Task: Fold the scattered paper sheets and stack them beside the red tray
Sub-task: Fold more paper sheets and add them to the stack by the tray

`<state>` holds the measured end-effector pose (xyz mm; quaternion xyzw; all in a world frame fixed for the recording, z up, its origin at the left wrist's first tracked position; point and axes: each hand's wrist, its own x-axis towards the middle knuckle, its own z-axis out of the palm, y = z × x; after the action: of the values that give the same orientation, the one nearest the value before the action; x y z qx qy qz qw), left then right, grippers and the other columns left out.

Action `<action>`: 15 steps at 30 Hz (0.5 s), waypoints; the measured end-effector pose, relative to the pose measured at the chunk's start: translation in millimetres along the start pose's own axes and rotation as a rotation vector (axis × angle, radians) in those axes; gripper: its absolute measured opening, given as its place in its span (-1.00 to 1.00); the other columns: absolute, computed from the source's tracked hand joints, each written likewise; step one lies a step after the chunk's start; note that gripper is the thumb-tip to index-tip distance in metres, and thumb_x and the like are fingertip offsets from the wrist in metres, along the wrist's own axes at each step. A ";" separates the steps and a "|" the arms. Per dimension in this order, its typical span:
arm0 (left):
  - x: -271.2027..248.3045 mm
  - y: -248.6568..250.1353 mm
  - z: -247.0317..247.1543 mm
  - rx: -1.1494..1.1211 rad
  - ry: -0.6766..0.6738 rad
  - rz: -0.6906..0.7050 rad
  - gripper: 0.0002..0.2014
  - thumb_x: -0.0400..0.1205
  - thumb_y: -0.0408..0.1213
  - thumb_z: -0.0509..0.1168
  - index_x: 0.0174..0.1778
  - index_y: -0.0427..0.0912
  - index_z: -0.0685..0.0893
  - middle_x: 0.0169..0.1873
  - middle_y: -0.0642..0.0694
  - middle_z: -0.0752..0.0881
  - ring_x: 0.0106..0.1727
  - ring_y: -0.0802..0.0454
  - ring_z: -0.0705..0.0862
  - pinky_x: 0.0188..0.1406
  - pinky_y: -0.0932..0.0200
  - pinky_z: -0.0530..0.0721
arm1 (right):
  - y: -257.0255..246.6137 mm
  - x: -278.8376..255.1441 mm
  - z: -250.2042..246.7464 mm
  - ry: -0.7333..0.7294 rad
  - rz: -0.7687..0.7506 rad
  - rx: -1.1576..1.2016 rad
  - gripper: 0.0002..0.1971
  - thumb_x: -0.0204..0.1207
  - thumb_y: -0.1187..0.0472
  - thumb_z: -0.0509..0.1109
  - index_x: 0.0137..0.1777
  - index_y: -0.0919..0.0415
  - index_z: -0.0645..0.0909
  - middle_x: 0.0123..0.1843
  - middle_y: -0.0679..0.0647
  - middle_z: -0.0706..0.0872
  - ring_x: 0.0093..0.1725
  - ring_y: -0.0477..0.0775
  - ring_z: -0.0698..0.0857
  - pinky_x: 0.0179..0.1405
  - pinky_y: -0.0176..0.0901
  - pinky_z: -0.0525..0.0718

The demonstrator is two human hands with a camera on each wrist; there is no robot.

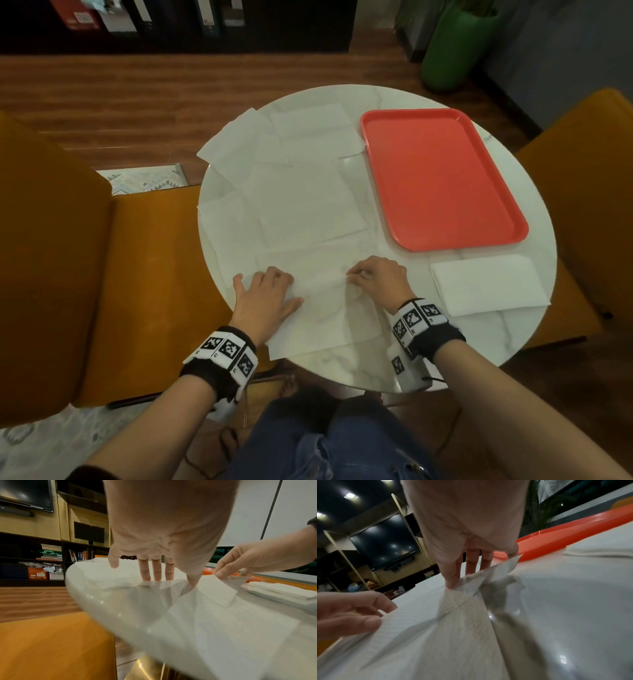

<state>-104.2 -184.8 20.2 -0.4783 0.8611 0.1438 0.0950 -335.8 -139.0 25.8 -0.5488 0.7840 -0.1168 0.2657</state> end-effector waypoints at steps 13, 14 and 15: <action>32.0 48.0 -56.7 -0.314 0.039 0.259 -0.85 0.71 -0.19 0.15 0.02 -0.04 0.63 -0.15 -0.01 0.74 -0.09 -0.09 0.67 -0.13 -0.03 0.59 | 3.8 -16.7 -57.3 0.159 -0.055 0.362 -0.79 0.46 -0.04 0.38 0.09 -0.23 0.59 0.09 -0.27 0.71 0.19 -0.18 0.61 0.41 0.05 0.25; 31.3 55.7 -64.5 -0.366 0.031 0.308 -0.85 0.71 -0.19 0.16 -0.01 -0.02 0.64 -0.19 0.02 0.73 -0.13 -0.04 0.65 -0.15 -0.05 0.61 | 11.2 -21.3 -66.2 0.168 -0.008 0.422 -0.72 0.38 -0.07 0.38 0.11 -0.24 0.58 0.08 -0.26 0.72 0.18 -0.17 0.64 0.42 0.09 0.34; 30.7 64.0 -71.4 -0.397 0.032 0.351 -0.86 0.71 -0.18 0.16 -0.05 -0.01 0.63 -0.23 0.05 0.71 -0.17 -0.01 0.64 -0.15 -0.07 0.62 | 21.1 -25.0 -73.7 0.170 0.026 0.480 -0.67 0.31 -0.09 0.37 0.09 -0.18 0.61 0.05 -0.20 0.76 0.14 -0.11 0.68 0.38 0.15 0.47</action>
<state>-176.7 -201.3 88.1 -0.3330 0.8873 0.3166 -0.0406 -386.4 -116.0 84.3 -0.4480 0.7602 -0.3419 0.3231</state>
